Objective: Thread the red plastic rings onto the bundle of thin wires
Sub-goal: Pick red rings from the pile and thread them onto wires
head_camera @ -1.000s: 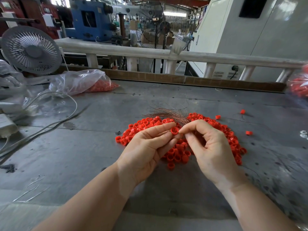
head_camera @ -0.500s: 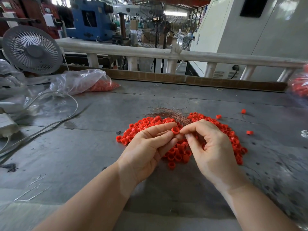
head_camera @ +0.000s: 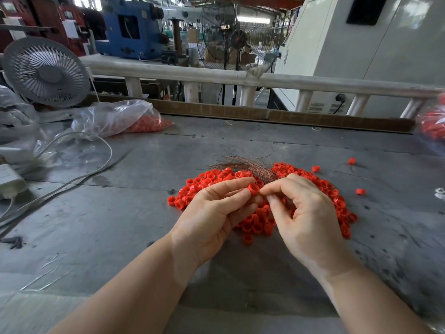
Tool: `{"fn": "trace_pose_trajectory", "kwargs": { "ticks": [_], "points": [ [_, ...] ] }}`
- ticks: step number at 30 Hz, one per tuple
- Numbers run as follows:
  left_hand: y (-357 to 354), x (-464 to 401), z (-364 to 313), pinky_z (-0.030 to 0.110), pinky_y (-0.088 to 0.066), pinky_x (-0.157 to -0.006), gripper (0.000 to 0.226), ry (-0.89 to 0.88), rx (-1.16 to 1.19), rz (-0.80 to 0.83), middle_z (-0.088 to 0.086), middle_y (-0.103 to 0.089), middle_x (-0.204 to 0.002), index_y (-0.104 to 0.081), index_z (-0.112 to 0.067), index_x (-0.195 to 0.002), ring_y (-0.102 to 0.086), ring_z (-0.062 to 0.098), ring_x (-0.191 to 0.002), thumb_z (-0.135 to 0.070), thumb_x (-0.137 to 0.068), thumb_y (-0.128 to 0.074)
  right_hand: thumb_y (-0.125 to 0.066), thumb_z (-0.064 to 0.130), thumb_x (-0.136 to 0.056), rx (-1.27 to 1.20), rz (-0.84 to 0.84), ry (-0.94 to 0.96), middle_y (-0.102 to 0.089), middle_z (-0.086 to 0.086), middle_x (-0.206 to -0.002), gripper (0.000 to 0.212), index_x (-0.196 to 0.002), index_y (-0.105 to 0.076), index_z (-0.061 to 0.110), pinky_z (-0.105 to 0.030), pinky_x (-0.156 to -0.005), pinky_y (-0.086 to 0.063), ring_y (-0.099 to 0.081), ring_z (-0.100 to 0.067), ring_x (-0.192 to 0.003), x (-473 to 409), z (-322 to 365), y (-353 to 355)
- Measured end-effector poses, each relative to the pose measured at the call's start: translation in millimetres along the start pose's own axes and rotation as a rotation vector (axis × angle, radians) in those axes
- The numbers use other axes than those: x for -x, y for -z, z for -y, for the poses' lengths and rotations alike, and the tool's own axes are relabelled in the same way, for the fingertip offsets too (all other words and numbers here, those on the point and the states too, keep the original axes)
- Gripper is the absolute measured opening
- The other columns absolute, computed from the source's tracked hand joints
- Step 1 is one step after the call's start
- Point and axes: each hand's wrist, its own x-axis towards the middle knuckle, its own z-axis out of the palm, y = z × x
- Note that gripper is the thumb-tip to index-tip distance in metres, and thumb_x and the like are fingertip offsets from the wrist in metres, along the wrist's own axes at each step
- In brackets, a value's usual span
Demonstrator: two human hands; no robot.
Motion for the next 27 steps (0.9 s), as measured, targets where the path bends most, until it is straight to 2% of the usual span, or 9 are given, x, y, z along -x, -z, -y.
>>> {"fn": "trace_pose_trajectory", "kwargs": {
  "ticks": [10,17,21,27],
  "points": [
    [-1.6,1.0,-0.8,0.021,-0.058,-0.064,0.021,0.015,0.025,0.027,0.012,-0.071,-0.075,-0.077,-0.007,-0.076,-0.07,0.015,-0.068,0.0,-0.066,-0.06,-0.059,0.01,-0.08,-0.183,0.011,-0.118,-0.062,0.01,-0.071,0.011,-0.08,-0.068,0.016,-0.014,-0.062,-0.044,-0.057,-0.006,-0.066,0.9,0.8,-0.8],
    [-1.2,0.1,-0.7,0.02,-0.057,-0.064,0.021,0.028,0.031,0.034,0.011,-0.071,-0.076,-0.076,-0.007,-0.077,-0.07,0.014,-0.068,0.0,-0.067,-0.06,-0.06,0.012,-0.079,-0.279,-0.003,-0.178,-0.064,0.011,-0.066,0.009,-0.078,-0.066,0.019,-0.014,-0.057,-0.046,-0.06,-0.008,-0.061,0.7,4.4,0.2],
    [-1.6,0.0,-0.8,0.02,-0.057,-0.061,0.021,0.038,0.052,0.03,0.011,-0.071,-0.074,-0.076,-0.007,-0.076,-0.07,0.014,-0.067,0.001,-0.068,-0.059,-0.059,0.01,-0.08,-0.292,-0.035,-0.179,-0.065,0.013,-0.069,0.011,-0.079,-0.067,0.017,-0.013,-0.06,-0.047,-0.062,-0.003,-0.066,-0.6,5.5,2.0],
    [-1.2,0.3,-1.1,0.021,-0.058,-0.062,0.02,0.044,0.074,0.031,0.011,-0.07,-0.074,-0.075,-0.006,-0.075,-0.069,0.014,-0.065,0.001,-0.068,-0.059,-0.061,0.013,-0.08,-0.3,0.007,-0.189,-0.066,0.009,-0.074,0.009,-0.081,-0.068,0.018,-0.011,-0.062,-0.046,-0.062,-0.006,-0.068,0.0,6.0,2.3]
  ]
}}
